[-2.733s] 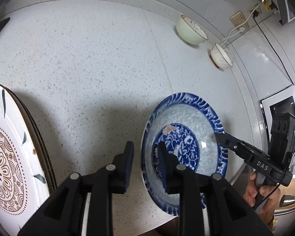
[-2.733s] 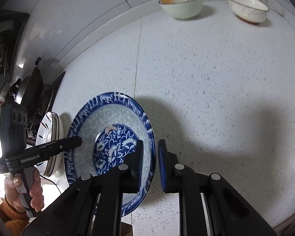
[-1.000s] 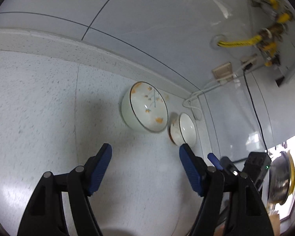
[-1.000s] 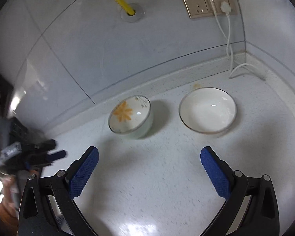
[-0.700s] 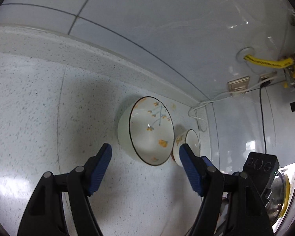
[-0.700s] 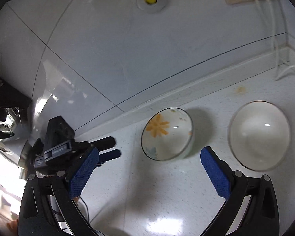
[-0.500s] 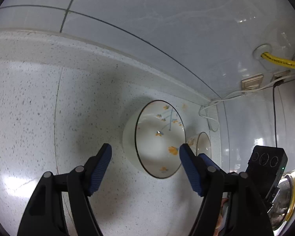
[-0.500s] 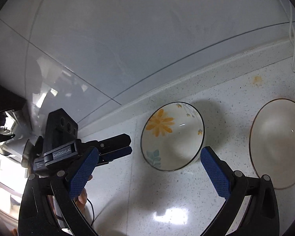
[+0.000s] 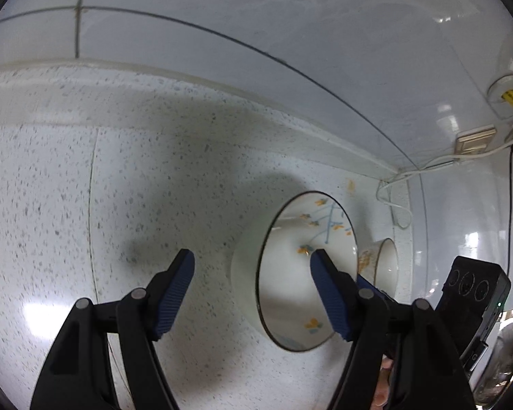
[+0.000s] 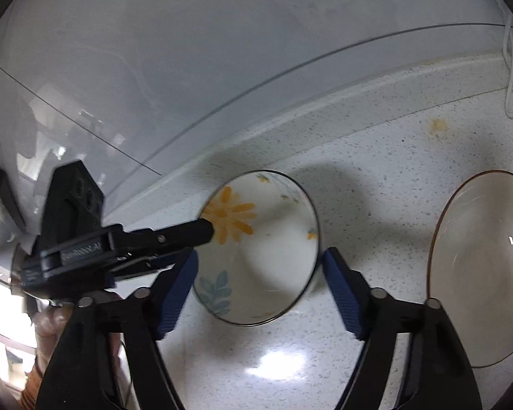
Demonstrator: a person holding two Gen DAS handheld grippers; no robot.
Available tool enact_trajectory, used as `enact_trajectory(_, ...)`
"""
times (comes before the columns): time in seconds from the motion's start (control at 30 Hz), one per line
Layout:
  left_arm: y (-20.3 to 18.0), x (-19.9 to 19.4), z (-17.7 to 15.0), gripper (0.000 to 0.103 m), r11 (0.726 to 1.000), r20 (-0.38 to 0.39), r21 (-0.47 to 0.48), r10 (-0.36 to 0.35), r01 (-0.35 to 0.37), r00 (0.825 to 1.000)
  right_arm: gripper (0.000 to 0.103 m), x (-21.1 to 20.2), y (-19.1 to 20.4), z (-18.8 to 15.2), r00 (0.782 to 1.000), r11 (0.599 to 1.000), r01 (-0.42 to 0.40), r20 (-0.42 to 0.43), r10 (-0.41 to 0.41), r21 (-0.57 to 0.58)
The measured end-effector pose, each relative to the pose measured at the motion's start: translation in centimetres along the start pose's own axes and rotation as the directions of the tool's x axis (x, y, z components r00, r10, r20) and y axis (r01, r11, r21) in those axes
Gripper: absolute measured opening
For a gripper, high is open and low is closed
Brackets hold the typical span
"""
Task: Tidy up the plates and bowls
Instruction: 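Close both grippers on the rim of the yellow-flower bowl, then carry the yellow-flower bowl and lower it into the blue-and-white bowl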
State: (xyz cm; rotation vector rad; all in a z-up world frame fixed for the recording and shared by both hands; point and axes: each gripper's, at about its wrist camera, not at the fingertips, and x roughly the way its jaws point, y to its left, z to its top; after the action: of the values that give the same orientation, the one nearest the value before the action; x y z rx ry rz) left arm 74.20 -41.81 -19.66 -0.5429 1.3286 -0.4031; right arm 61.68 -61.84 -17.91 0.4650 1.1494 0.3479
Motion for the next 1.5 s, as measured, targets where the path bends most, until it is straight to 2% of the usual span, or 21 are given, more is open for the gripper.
enact_trajectory(0.13,-0.5,1.1,0.5,0.068,0.999,-0.010,0.029,0.031,-0.031,0.999,0.047,1.1,-0.1,0.7,0.997,0.997,0.077,-0.018,-0.077,-0.016)
enact_trajectory(0.17,-0.6,1.4,0.5,0.065,0.999,-0.015,0.035,0.040,-0.039,0.999,0.045,1.4,-0.1,0.9,0.995,0.995,0.094,-0.024,-0.095,-0.020)
enact_trajectory(0.23,-1.0,2.0,0.6,0.048,0.997,-0.025,0.060,0.052,-0.050,0.998,0.038,2.0,-0.1,1.2,0.990,0.991,0.134,-0.034,-0.135,-0.023)
enact_trajectory(0.3,-1.2,2.6,0.4,0.025,0.996,-0.046,0.073,0.056,-0.052,0.997,0.034,2.7,0.0,1.4,0.986,0.987,0.157,-0.046,-0.158,-0.026)
enact_trajectory(0.4,-1.1,3.0,0.3,0.014,0.994,-0.047,0.079,0.085,-0.081,0.995,0.028,3.5,-0.5,1.5,0.982,0.984,0.177,-0.059,-0.178,-0.018)
enact_trajectory(0.53,-0.2,2.3,-0.4,0.014,0.995,-0.038,0.071,0.080,-0.077,0.996,0.020,3.9,-1.0,1.4,0.983,0.986,0.168,-0.079,-0.168,-0.007)
enact_trajectory(0.7,0.5,1.2,-2.7,0.014,0.994,-0.040,0.067,0.091,-0.088,0.995,0.013,3.4,-0.6,0.3,0.980,0.984,0.178,-0.087,-0.179,-0.021)
enact_trajectory(0.97,1.5,-2.6,-8.9,0.014,0.996,-0.038,0.054,0.071,-0.069,0.997,0.012,1.3,2.0,-3.9,0.974,0.976,0.212,-0.075,-0.215,-0.057)
enact_trajectory(1.17,2.1,-9.0,-15.3,0.014,0.997,-0.014,0.065,0.047,-0.046,0.999,0.012,-2.8,5.9,-9.1,0.976,0.974,0.206,-0.047,-0.211,-0.093)
enact_trajectory(1.37,3.0,-16.2,-23.5,0.014,0.994,-0.005,0.106,0.031,-0.031,0.999,0.012,-8.2,10.7,-16.5,0.981,0.973,0.189,-0.028,-0.194,-0.131)
enact_trajectory(1.5,4.6,-18.9,-27.5,0.014,0.993,-0.008,0.110,0.036,-0.035,0.999,0.013,-10.4,13.2,-20.8,0.984,0.975,0.165,-0.038,-0.172,-0.150)
